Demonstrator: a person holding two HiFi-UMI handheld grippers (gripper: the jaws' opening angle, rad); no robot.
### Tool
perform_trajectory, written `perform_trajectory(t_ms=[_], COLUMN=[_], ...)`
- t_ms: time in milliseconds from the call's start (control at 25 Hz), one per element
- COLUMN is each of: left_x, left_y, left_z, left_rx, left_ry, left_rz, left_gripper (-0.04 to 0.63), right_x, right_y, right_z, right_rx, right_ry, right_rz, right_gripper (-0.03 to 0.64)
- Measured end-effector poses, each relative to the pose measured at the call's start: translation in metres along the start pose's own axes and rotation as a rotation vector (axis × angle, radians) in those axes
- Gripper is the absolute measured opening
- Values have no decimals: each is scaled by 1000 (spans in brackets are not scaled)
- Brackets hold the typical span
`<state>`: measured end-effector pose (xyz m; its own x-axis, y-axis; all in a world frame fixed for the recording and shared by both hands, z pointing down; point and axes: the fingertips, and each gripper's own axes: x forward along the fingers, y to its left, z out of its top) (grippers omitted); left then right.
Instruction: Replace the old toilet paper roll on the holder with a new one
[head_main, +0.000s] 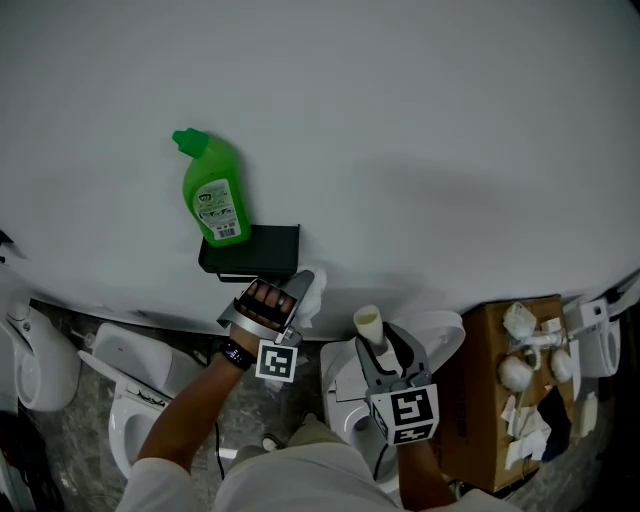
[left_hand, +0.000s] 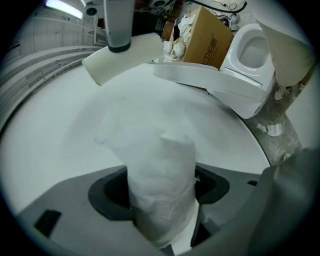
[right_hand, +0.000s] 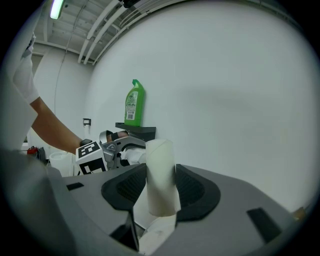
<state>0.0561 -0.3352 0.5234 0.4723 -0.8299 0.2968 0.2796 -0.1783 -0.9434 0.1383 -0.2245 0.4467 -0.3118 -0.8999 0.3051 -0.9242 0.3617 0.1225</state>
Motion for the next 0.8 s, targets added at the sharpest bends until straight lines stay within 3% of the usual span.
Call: perform_trajectory(t_ms=[200,400,800], left_x=[-3,-11,-27], left_y=[2,2,-8], left_z=[-6,-25,-59], left_rx=[-64,-187,-251], left_ry=[15,44,126], left_rz=[2,9,-13], left_gripper=[314,308,304], right_x=[-7,-8,-5], right_y=[-6,-8,4], right_z=[-3,-7,-2], right_rx=[7,9,4], right_ry=[-2,5,-14], right_rz=[-13,-4,38], right_gripper=[186,186,186])
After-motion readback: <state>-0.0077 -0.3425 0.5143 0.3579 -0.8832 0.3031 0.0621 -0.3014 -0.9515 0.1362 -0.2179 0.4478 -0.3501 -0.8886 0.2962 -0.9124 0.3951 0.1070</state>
